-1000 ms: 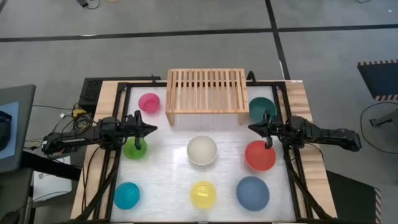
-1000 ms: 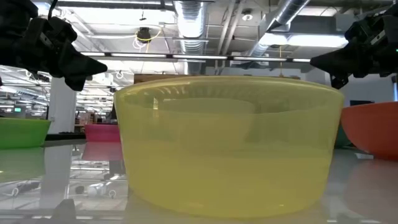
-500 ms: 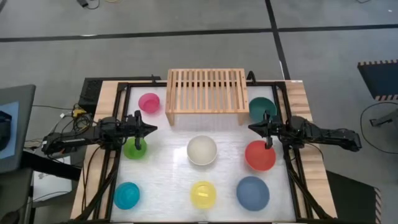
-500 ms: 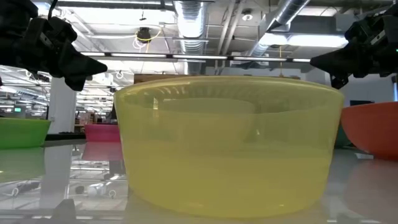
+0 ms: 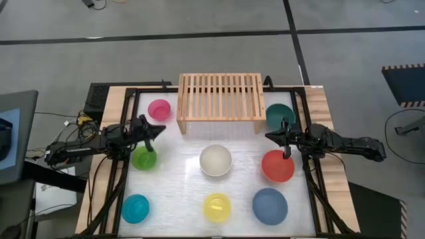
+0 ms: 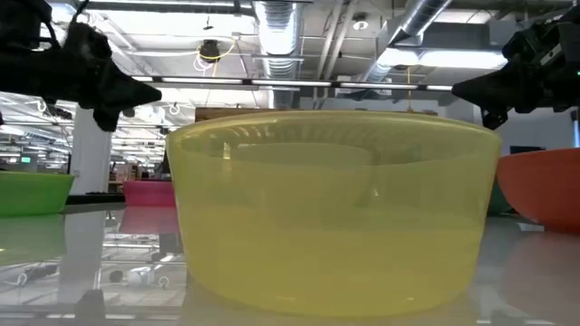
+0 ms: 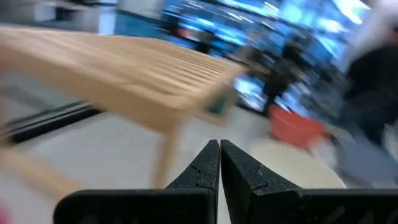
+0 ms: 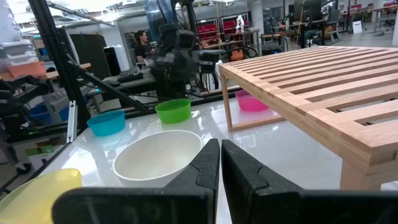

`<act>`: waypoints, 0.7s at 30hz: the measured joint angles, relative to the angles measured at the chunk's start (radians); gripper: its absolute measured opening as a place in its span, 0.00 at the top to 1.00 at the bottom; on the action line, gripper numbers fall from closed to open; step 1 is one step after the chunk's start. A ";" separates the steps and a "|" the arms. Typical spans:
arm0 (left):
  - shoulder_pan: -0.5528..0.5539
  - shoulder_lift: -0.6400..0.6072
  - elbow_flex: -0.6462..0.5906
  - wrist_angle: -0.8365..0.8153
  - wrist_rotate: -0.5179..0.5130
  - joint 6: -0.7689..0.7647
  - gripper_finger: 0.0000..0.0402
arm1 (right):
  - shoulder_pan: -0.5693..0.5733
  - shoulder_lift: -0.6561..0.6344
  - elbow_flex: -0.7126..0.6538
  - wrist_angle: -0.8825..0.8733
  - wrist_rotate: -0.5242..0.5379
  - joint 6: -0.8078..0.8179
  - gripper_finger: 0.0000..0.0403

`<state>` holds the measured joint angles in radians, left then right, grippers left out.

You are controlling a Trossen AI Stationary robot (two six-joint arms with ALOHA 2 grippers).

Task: Place and stack bowls onto a shelf
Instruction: Put the dark green bowl on the shelf

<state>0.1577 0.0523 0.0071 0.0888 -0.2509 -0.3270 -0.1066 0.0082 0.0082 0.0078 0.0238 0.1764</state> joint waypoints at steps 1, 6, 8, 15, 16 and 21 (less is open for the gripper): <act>0.000 0.000 0.000 -0.003 -0.048 -0.044 1.00 | 0.000 0.000 0.000 0.000 0.000 0.000 0.89; 0.000 0.000 0.004 -0.008 -0.176 -0.142 1.00 | 0.000 0.000 0.000 0.000 0.000 0.000 0.89; 0.000 0.000 0.006 -0.011 -0.206 -0.162 1.00 | 0.000 0.000 0.000 0.000 0.000 0.000 0.89; 0.000 0.009 0.011 -0.012 -0.256 -0.296 1.00 | -0.003 0.000 0.000 0.000 0.000 0.000 0.89; 0.000 0.008 0.011 -0.005 -0.255 -0.335 1.00 | -0.005 0.000 0.000 0.004 0.001 0.000 0.89; -0.009 0.015 0.013 0.103 -0.128 -0.496 1.00 | -0.007 0.000 0.000 0.154 0.033 0.164 0.89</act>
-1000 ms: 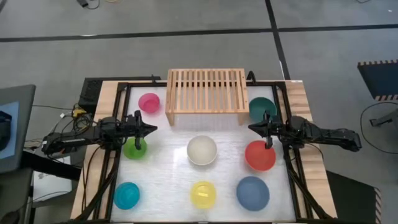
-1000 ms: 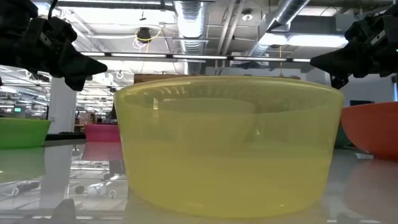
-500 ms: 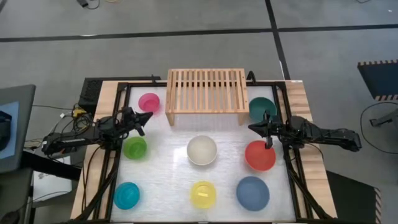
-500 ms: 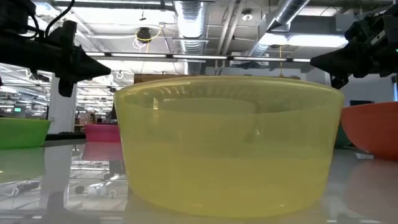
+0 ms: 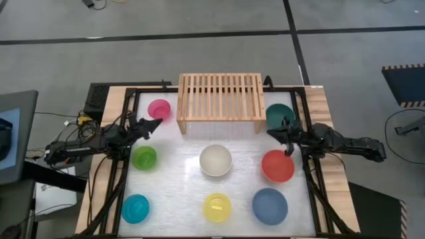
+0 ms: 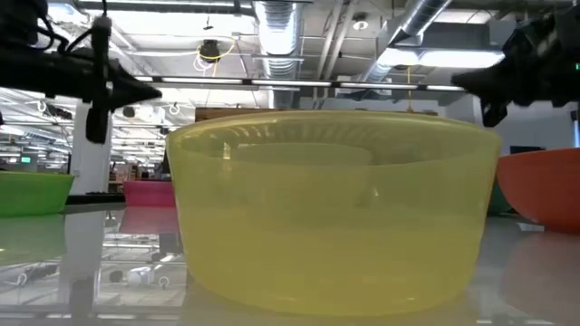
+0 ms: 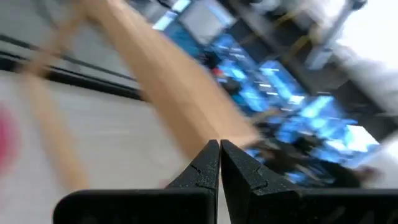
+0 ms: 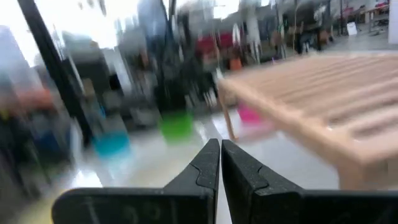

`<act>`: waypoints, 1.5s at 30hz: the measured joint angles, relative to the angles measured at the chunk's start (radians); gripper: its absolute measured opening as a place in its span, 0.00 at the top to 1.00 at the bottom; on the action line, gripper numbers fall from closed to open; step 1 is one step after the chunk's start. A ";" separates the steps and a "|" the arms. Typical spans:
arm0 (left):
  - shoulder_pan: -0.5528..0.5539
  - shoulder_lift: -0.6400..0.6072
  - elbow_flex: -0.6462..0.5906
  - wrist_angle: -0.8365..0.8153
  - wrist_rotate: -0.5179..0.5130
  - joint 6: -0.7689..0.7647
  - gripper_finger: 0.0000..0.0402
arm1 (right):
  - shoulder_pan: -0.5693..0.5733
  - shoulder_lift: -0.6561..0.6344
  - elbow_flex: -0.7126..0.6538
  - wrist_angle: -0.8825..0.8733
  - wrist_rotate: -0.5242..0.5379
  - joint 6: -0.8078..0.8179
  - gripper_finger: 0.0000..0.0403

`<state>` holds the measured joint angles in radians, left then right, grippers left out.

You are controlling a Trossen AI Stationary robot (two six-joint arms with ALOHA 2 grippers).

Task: Place and stack bowls onto a shelf
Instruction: Put the dark green bowl on the shelf

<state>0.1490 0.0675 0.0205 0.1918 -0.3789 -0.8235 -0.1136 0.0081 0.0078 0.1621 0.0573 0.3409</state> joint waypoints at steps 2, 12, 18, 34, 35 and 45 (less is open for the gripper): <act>-0.019 0.018 0.008 0.044 0.031 -0.002 1.00 | 0.000 0.000 0.004 0.067 0.079 0.165 0.89; -0.094 0.227 0.219 0.030 -0.014 0.096 1.00 | 0.000 0.120 0.313 -0.207 0.506 0.335 0.89; -0.053 0.330 0.363 -0.045 -0.048 0.185 1.00 | -0.049 0.376 0.665 -0.846 0.815 0.465 0.89; 0.246 0.644 0.606 -0.370 0.244 0.257 0.67 | -0.502 0.901 0.983 -1.160 0.318 0.400 0.84; 0.250 0.664 0.608 -0.365 0.246 0.278 0.65 | -0.513 0.909 0.991 -1.164 0.307 0.392 0.83; 0.241 0.787 0.626 -0.329 0.230 0.345 0.61 | -0.616 0.923 1.004 -1.182 0.240 0.374 0.62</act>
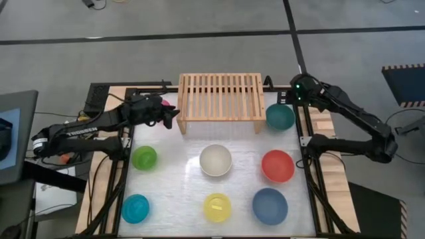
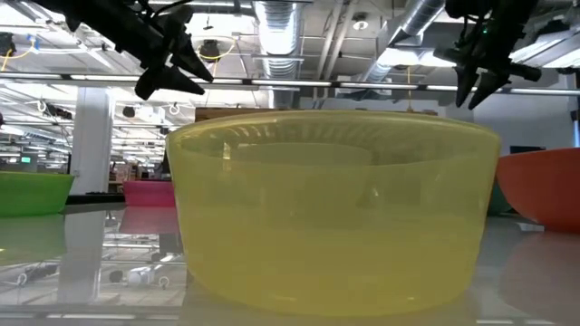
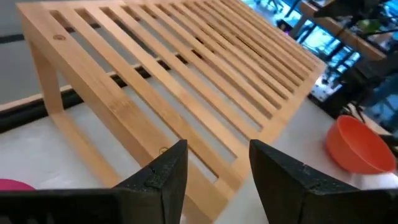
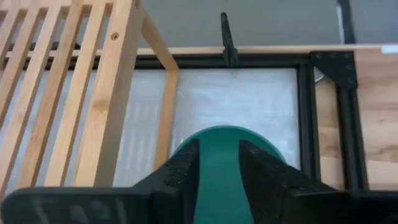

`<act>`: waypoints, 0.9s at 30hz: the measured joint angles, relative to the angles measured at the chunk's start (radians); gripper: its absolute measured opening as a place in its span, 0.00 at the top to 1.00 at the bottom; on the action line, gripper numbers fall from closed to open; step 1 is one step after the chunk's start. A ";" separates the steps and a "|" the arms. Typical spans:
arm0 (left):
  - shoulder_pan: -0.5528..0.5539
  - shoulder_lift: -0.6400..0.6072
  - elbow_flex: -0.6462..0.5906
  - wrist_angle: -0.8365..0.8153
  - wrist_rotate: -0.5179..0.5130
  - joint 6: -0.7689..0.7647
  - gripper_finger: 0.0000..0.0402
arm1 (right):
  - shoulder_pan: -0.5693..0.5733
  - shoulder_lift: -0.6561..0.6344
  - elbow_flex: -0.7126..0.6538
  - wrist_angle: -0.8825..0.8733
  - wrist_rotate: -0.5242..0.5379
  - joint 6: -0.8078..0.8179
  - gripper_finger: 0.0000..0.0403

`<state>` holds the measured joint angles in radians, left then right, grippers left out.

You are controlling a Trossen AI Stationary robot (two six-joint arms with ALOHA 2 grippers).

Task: Place and stack bowls onto a shelf
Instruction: Put the dark green bowl on the shelf

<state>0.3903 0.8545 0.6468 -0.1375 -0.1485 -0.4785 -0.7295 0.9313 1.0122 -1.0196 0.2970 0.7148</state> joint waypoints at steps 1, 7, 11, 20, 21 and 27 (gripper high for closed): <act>-0.002 0.008 0.000 0.021 -0.017 0.001 0.61 | -0.008 0.000 -0.001 -0.011 -0.013 -0.004 0.60; 0.000 0.065 0.000 0.228 0.003 0.045 0.61 | -0.024 0.022 -0.002 -0.132 -0.007 0.036 0.48; 0.009 0.107 0.000 0.309 0.080 0.052 0.61 | -0.024 0.033 -0.002 -0.193 -0.006 0.056 0.45; -0.017 0.164 0.000 0.319 0.085 0.002 0.61 | -0.040 0.100 -0.003 -0.316 0.020 0.105 0.45; -0.023 0.164 0.000 0.319 0.084 0.002 0.61 | -0.040 0.108 -0.009 -0.313 0.021 0.105 0.45; -0.047 0.162 0.000 0.316 0.061 -0.003 0.61 | -0.039 0.147 -0.101 -0.298 0.019 0.107 0.45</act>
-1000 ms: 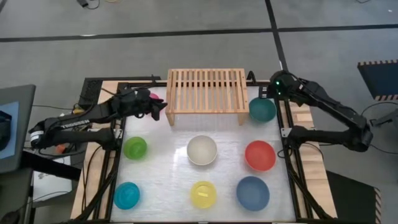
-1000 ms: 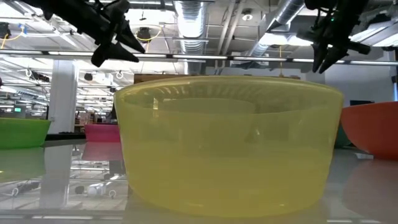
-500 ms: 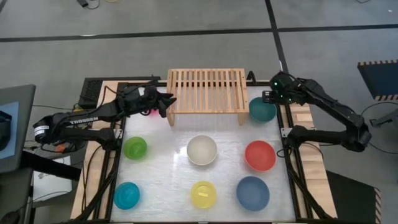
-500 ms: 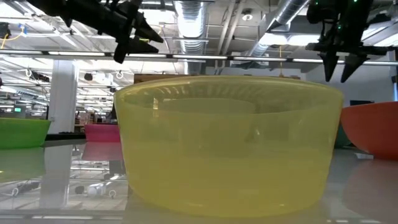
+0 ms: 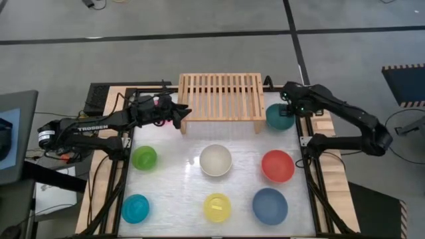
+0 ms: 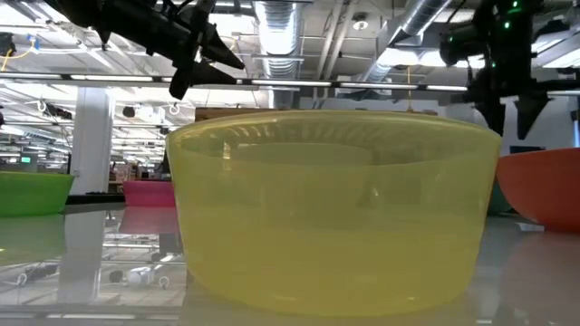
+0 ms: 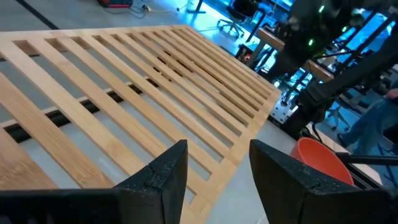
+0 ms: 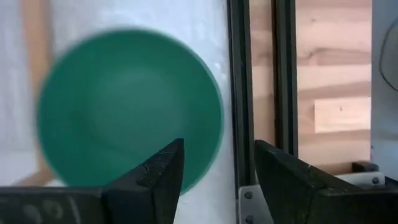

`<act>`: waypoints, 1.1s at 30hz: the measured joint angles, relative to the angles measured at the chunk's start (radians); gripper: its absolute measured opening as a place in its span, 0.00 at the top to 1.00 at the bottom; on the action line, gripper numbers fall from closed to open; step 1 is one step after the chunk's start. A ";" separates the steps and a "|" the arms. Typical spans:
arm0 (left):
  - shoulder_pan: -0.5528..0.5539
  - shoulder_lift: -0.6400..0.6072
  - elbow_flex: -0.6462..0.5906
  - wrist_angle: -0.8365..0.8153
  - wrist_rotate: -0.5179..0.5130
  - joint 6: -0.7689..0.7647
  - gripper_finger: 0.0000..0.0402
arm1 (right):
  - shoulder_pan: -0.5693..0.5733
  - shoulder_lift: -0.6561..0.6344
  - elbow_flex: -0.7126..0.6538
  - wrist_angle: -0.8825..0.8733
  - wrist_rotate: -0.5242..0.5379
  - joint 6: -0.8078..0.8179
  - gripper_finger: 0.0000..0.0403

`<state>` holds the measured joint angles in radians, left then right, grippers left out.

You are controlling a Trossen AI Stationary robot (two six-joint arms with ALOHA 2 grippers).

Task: Place and stack bowls onto a shelf
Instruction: Put the dark green bowl on the shelf

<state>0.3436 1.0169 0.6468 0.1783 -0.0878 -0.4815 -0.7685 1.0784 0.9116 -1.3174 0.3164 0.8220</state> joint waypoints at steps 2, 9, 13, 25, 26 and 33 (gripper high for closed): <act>-0.006 0.000 0.000 -0.001 -0.003 -0.009 0.61 | 0.000 0.011 -0.053 0.001 0.000 0.001 0.46; -0.026 0.000 0.000 -0.003 -0.030 -0.017 0.61 | -0.017 0.014 -0.228 0.154 -0.082 0.012 0.48; -0.026 0.000 0.000 -0.003 -0.032 -0.017 0.61 | -0.021 0.014 -0.259 0.229 -0.110 0.011 0.50; -0.026 -0.001 0.000 -0.003 -0.029 -0.016 0.61 | -0.066 0.027 -0.280 0.292 -0.109 -0.019 0.71; -0.026 -0.001 0.000 -0.003 -0.029 -0.012 0.61 | -0.066 0.027 -0.280 0.292 -0.109 -0.021 0.73; -0.026 -0.001 0.000 -0.004 -0.029 -0.001 0.61 | -0.066 0.026 -0.279 0.297 -0.108 -0.044 0.84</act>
<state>0.3180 1.0164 0.6464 0.1740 -0.1169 -0.4828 -0.8345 1.1047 0.6327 -1.0203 0.2081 0.7782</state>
